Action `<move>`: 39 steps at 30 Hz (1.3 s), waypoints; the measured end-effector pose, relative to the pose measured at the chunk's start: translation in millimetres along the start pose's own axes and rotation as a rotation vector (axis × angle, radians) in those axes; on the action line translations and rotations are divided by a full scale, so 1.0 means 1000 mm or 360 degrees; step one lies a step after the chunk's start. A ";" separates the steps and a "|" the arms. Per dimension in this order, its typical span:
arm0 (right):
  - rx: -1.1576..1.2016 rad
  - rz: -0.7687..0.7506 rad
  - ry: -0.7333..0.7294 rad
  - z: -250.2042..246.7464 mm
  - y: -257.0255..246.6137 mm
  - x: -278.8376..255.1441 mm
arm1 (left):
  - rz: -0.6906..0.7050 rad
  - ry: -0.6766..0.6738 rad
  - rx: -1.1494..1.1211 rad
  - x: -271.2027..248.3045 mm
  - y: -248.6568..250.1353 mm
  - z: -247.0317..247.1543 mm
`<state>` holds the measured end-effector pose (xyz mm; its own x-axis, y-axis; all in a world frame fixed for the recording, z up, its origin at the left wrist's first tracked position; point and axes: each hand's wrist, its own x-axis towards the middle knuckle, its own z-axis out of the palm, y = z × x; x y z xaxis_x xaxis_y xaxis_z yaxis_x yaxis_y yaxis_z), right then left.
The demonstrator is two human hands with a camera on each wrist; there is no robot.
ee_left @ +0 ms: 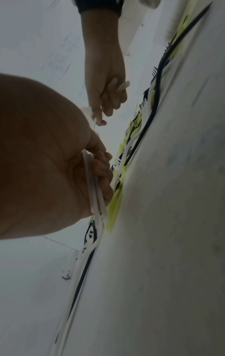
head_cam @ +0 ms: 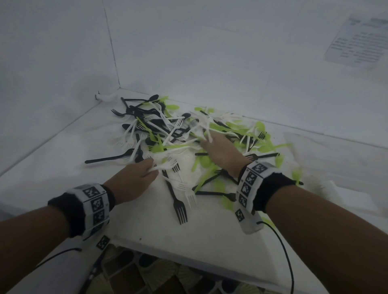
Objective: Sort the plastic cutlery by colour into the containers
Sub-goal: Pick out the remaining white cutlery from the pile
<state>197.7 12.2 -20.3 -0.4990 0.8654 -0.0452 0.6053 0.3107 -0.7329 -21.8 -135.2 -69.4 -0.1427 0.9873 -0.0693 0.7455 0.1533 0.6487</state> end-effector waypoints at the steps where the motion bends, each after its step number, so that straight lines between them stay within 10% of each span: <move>1: -0.0214 -0.0121 -0.0092 0.004 0.002 -0.002 | -0.0007 0.0036 -0.0008 0.000 -0.002 -0.002; 9: -0.0743 -0.0412 -0.0815 0.037 0.002 -0.004 | -0.0133 0.0154 0.0178 -0.011 -0.033 -0.019; 18: -0.0912 -0.0531 -0.0793 0.026 0.016 0.004 | 0.0196 0.0131 0.0414 -0.008 -0.036 -0.014; 39: -0.0690 -0.0622 -0.0695 0.020 0.033 0.014 | 0.0085 -0.0078 0.0468 -0.020 -0.026 -0.047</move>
<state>197.9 27.0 -58.5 -0.8762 0.4517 -0.1682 0.4783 0.7712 -0.4201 -68.9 -161.0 -49.2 -0.0718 0.9940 -0.0822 0.9086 0.0992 0.4058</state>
